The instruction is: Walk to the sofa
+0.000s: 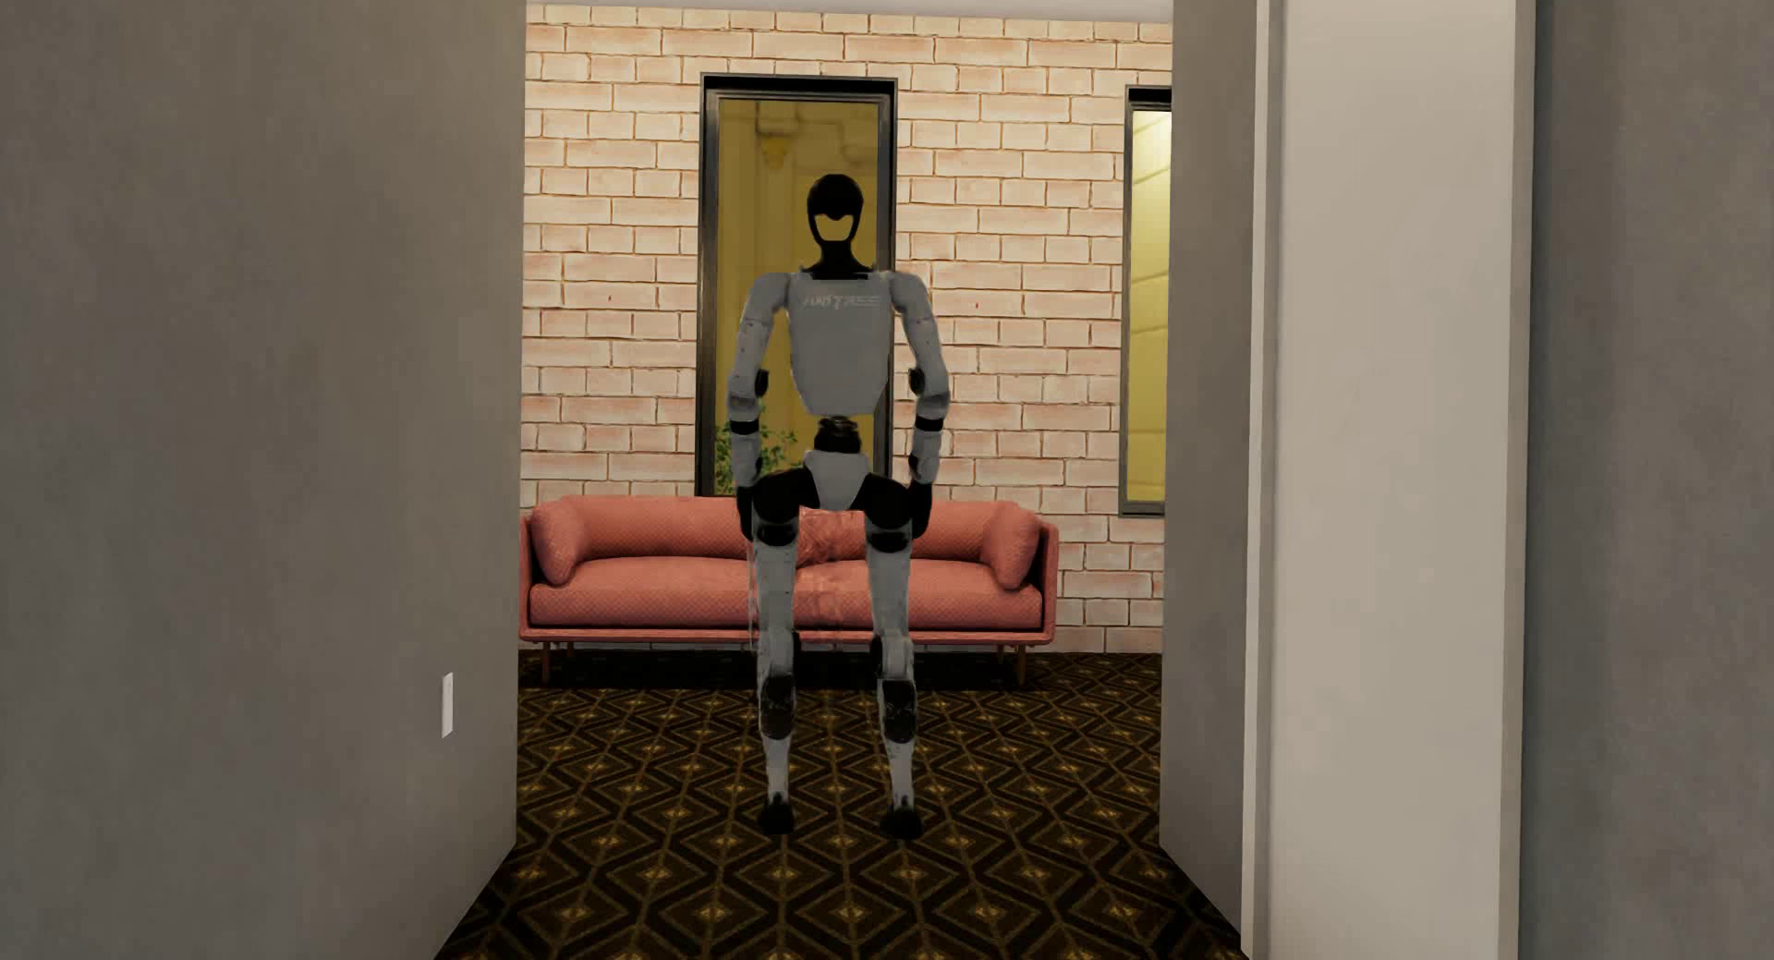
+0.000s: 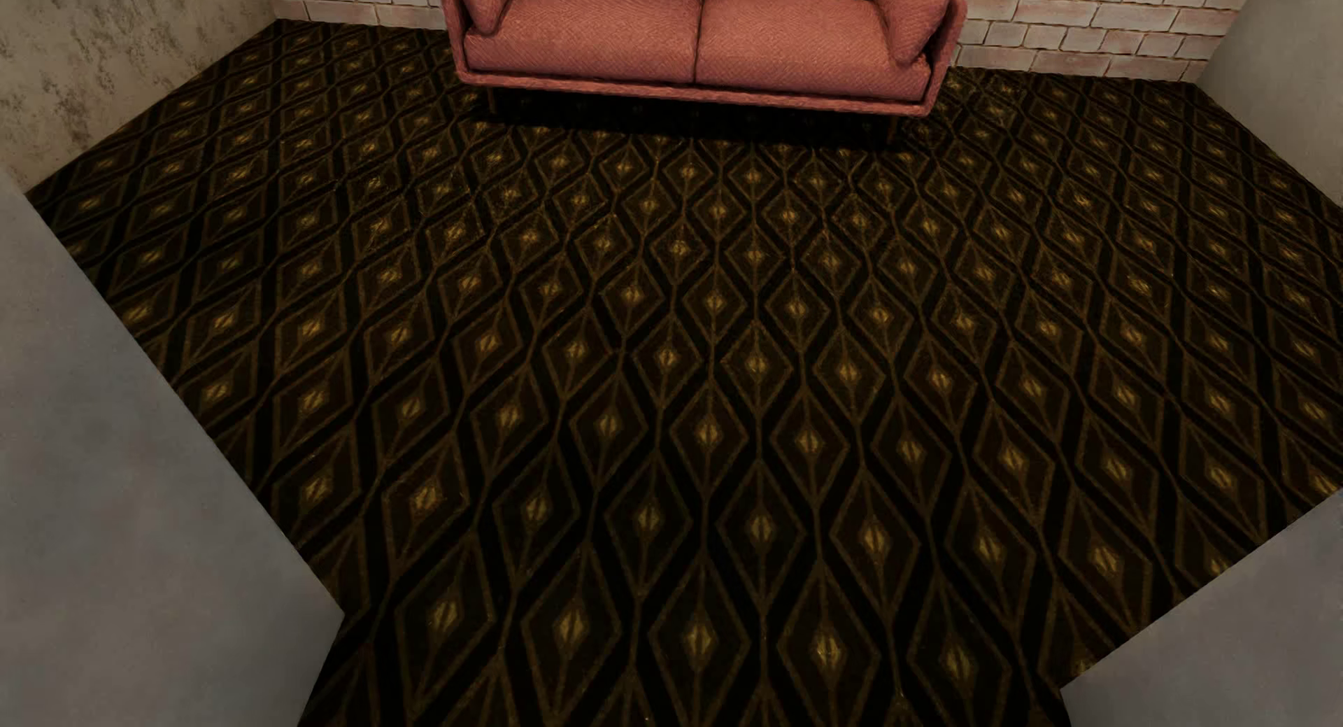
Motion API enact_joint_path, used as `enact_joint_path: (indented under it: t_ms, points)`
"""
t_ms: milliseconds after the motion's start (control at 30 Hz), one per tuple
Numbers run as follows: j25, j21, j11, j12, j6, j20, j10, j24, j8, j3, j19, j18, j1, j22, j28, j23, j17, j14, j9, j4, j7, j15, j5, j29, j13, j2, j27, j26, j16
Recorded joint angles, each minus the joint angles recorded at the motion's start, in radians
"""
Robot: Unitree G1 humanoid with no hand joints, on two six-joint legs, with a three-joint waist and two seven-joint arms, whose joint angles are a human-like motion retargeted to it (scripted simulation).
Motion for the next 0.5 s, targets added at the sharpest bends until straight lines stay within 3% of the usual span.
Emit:
enact_joint_path:
  t_ms: [500]
  points:
    - [0.000,0.004,0.000,-0.007,-0.001,-0.007,0.003,0.000,0.000,-0.001,0.000,0.000,-0.001,-0.001,0.000,-0.004,-0.004,-0.002,-0.001,-0.002,0.000,-0.004,-0.002,0.000,-0.007,0.000,0.000,0.000,0.003]
